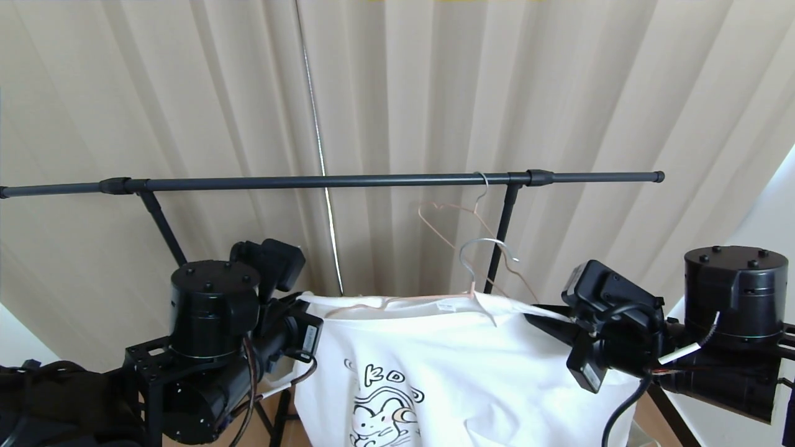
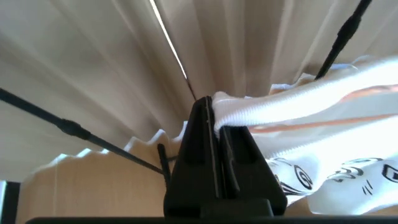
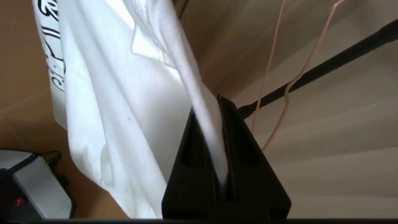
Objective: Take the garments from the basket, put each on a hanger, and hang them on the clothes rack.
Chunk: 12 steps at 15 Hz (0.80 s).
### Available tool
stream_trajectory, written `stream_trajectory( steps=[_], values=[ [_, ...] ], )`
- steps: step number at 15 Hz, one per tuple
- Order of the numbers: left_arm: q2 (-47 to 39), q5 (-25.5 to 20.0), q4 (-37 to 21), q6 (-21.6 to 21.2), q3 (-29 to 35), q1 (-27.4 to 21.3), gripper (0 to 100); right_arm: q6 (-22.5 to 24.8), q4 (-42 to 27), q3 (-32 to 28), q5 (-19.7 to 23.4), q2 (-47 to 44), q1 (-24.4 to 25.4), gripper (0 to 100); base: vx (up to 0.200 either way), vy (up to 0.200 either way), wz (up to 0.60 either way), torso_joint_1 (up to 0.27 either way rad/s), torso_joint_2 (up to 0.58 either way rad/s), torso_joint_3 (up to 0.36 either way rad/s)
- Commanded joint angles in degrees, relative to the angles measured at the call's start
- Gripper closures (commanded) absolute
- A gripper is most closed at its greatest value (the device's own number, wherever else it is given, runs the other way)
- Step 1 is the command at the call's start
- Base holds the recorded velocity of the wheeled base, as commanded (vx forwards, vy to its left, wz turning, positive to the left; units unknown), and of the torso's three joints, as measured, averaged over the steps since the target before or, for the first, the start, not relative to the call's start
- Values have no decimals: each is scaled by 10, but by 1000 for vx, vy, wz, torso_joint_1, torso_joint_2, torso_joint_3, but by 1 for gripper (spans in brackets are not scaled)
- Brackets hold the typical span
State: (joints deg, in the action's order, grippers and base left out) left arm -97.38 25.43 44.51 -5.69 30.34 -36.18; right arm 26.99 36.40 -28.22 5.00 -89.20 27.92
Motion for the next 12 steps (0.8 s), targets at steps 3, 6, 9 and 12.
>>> stream_trajectory(
  steps=[3,6,9,12],
  values=[
    [3,-1,-48,-15,50,-28,100,-71,43,-13,-54,-49,43,100,0,0,0,0,0,0],
    [2,-1,-83,-16,92,-35,100,-76,49,-9,-58,-57,56,100,0,0,0,0,0,0],
    [0,-1,-86,-23,101,-35,100,-76,49,4,-50,-58,64,100,0,0,0,0,0,0],
    [0,-2,-86,-26,102,-35,100,-72,48,21,8,-53,68,100,0,0,0,0,0,0]
  ],
)
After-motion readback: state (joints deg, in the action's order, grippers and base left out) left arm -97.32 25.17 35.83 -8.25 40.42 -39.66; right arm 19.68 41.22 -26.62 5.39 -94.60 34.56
